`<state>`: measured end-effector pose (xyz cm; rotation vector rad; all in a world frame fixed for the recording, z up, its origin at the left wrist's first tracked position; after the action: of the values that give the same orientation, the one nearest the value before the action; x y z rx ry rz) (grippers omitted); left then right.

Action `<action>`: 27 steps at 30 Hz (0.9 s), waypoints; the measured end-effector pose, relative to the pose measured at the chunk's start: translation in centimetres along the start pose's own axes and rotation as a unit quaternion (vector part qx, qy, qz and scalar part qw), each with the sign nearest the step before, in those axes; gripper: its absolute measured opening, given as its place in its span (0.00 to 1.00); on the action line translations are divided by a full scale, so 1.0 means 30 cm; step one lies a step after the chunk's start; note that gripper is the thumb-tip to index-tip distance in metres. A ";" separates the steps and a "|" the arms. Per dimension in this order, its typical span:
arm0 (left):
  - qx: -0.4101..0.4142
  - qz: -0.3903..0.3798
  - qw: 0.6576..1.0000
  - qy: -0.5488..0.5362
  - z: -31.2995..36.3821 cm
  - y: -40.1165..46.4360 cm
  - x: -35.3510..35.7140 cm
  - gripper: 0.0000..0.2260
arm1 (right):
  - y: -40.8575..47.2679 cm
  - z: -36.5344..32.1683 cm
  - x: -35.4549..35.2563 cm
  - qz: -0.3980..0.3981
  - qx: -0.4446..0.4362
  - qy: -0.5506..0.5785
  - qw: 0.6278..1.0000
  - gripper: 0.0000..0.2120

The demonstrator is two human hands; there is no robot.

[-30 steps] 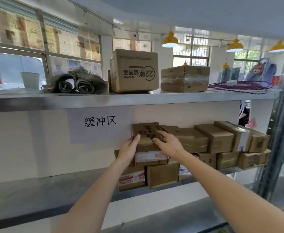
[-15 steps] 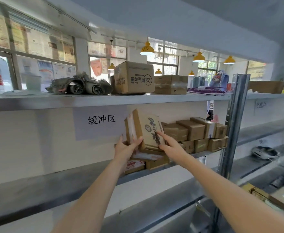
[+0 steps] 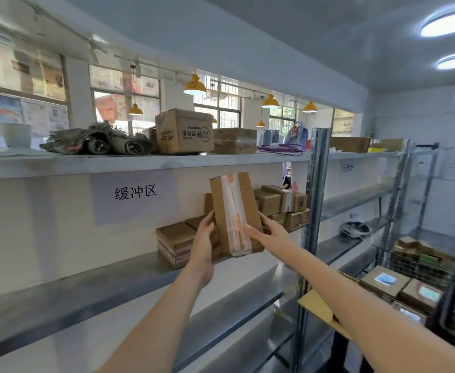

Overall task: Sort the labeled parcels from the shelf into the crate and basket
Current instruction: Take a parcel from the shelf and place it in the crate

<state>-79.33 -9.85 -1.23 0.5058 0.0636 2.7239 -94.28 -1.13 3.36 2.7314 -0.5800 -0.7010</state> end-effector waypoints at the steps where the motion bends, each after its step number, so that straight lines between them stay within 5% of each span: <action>1: 0.008 -0.011 1.000 0.006 0.002 -0.003 0.026 0.14 | -0.004 0.012 -0.030 0.012 0.004 -0.002 1.000 0.27; 4: 0.014 -0.021 1.000 0.013 0.008 -0.006 0.096 0.29 | -0.018 0.022 -0.127 0.044 0.010 0.017 0.999 0.29; 7: -0.043 -0.033 0.998 0.030 -0.009 -0.001 0.180 0.42 | -0.042 0.020 -0.217 0.066 0.009 0.061 0.996 0.22; 11: -0.070 -0.044 0.995 0.046 -0.044 -0.003 0.295 0.39 | -0.089 0.051 -0.333 0.075 -0.015 0.059 0.995 0.29; 16: -0.040 -0.032 0.999 0.009 -0.075 0.018 0.442 0.31 | -0.103 0.113 -0.492 0.117 0.000 0.015 0.993 0.20; 22: -0.026 -0.068 0.997 0.016 -0.140 0.051 0.638 0.26 | -0.109 0.211 -0.691 0.156 0.083 -0.038 0.984 0.40; 27: -0.015 -0.099 0.993 0.055 -0.210 0.070 0.860 0.29 | -0.124 0.296 -0.878 0.163 0.070 -0.023 0.984 0.34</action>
<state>-104.69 -2.28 1.84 0.3232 0.0972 2.5513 -118.77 12.40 5.14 2.6534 -1.0956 -0.6620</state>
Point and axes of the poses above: each hand's wrist, its own y-axis towards the middle knuckle, its own x-axis out of the palm, z = x × y, the point moved 6 cm from there along y, towards the middle knuckle, and after that the axes turned 5 degrees about z, right-handed, at the moved point
